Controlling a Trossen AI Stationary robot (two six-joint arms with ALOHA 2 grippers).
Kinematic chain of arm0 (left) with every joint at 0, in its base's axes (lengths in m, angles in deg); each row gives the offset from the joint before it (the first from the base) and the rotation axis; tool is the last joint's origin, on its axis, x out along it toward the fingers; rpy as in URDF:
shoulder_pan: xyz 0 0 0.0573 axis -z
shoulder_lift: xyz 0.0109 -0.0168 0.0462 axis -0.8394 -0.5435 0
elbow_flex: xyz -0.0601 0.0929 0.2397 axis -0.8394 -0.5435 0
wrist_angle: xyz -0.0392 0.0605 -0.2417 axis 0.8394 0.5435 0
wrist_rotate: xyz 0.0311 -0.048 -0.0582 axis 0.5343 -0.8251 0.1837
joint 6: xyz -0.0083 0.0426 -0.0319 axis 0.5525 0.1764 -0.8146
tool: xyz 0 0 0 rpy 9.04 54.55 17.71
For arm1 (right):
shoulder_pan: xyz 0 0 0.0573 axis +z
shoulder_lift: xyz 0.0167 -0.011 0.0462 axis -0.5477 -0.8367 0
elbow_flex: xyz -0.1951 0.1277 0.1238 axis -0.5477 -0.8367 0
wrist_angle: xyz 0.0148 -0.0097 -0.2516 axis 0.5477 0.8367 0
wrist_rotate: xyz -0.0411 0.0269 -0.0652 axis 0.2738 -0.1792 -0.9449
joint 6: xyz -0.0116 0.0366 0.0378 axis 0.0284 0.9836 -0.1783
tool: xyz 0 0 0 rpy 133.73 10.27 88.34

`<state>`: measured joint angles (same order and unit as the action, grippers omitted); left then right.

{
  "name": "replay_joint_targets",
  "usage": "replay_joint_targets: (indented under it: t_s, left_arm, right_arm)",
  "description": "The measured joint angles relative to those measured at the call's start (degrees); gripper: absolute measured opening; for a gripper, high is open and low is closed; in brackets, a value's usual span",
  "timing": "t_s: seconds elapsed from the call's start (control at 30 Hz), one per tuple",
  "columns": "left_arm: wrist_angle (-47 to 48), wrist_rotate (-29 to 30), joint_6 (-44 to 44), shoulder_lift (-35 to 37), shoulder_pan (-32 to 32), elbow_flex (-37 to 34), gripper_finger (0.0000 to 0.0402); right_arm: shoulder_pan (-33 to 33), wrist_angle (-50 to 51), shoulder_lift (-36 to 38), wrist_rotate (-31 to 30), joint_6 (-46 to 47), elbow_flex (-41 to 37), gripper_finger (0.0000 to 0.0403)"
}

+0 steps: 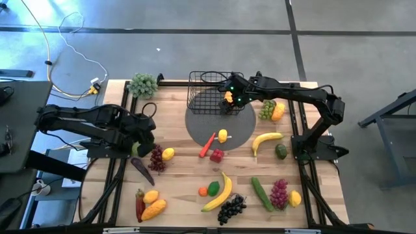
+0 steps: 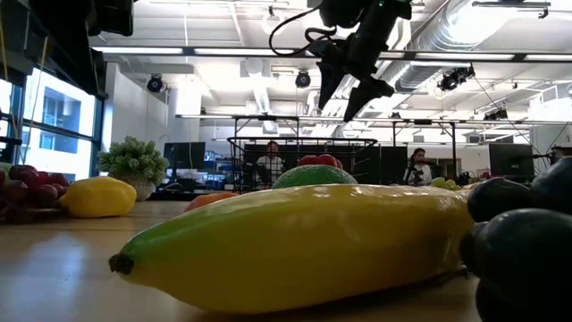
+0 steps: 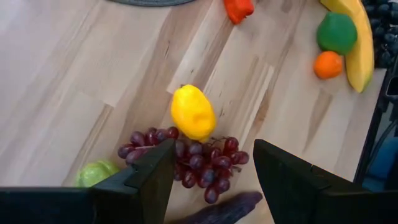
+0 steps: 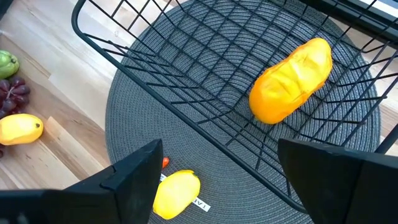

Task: Build produce basket
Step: Put the yellow lemon into the wire basket

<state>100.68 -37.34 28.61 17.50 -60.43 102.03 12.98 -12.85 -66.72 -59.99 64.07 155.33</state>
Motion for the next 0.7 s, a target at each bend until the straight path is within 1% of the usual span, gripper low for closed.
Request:
replay_joint_targets:
  t_s: [0.17,0.27,0.4,0.57,0.7]
  left_arm:
    - [-0.1,0.5,-2.4,-0.1,0.0,0.0,0.0207]
    - [-0.1,0.7,-3.6,-0.1,0.0,0.0,0.0215]
    - [-0.1,1.0,-5.4,-0.1,0.0,0.0,0.0235]
    - [-0.6,0.6,-7.5,-1.1,0.0,0.0,0.0269]
    - [-4.2,3.4,-11.1,-3.0,0.0,0.0,0.0288]
  right_arm:
    - [0.0,0.0,0.0,0.0,-1.6,0.0,0.0299]
    - [0.0,0.0,0.0,0.0,-2.1,0.0,0.0299]
    - [0.0,0.3,0.0,0.0,-2.3,0.0,0.0299]
    - [0.0,1.2,0.0,0.0,-3.7,0.0,0.0299]
    - [0.0,2.1,0.0,0.0,-4.5,0.0,0.0299]
